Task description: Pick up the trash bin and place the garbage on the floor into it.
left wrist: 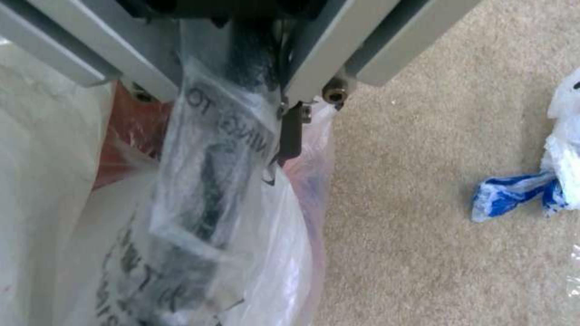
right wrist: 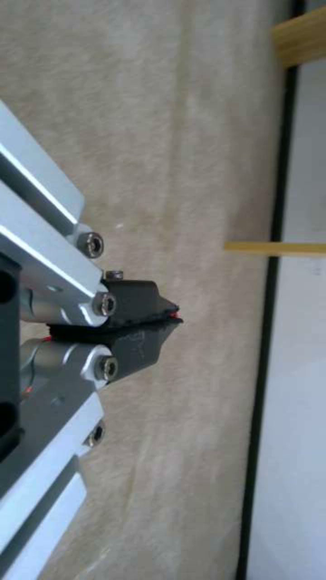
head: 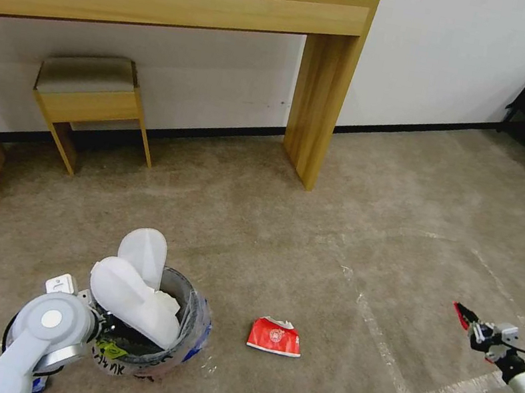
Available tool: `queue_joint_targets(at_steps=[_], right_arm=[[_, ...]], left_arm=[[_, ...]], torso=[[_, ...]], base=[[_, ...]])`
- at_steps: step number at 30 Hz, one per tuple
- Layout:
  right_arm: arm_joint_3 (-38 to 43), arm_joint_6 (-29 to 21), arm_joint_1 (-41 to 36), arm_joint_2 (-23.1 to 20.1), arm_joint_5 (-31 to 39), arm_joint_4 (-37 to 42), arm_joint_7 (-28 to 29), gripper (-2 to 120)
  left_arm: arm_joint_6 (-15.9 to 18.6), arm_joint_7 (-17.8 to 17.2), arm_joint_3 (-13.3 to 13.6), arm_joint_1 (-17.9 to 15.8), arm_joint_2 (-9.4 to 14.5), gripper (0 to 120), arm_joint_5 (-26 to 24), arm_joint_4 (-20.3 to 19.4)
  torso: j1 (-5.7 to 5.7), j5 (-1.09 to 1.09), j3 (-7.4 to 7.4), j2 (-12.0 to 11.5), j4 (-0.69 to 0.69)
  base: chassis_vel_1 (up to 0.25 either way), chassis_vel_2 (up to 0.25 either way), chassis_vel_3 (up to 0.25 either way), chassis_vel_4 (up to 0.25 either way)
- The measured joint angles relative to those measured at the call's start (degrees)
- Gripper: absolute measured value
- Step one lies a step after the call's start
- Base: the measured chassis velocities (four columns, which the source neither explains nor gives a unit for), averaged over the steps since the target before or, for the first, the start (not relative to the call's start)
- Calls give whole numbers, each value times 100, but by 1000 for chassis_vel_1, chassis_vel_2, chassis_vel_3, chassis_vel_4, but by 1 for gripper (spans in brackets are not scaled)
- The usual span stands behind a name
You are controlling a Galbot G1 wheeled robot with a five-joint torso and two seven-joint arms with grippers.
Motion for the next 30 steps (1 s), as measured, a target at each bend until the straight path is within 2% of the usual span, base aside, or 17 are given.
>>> queue_joint_targets(at_steps=[5,14,16,17,19,22,25,30], right_arm=[[41,76,24,63,725,107,-249,0],[81,-67,30,73,1110,754,-675,0],[83,-247,30,145,1217,1357,-743,0],[83,-247,30,145,1217,1357,-743,0],[88,-467,30,210,1312,2067,-681,0],[88,-568,31,237,1348,2407,-602,0],[54,-868,90,337,1507,3508,-225,0],[-80,-1056,182,420,1566,4194,-17,0]], left_arm=[[3,2,-18,-3,-15,0,3,1],[10,45,-77,44,-52,0,23,-8],[10,47,-95,61,-53,0,12,-37],[10,47,-95,61,-53,0,12,-37],[10,15,-113,55,-34,0,-52,-80],[9,-6,-123,51,-23,0,-86,-108],[-21,-113,-173,26,36,0,-270,-247],[-60,-218,-255,33,135,0,-458,-408]], torso=[[0,0,0,0,0],[0,-1,0,0,-1],[0,0,0,0,0],[0,0,0,0,0],[0,0,1,0,0],[0,-1,0,0,0],[0,-2,0,0,1],[0,-1,0,0,1]], base=[[0,0,0,0],[0,0,0,0],[0,0,0,0],[0,0,0,0],[0,0,0,0],[0,0,0,0],[0,0,0,0],[0,0,0,0]])
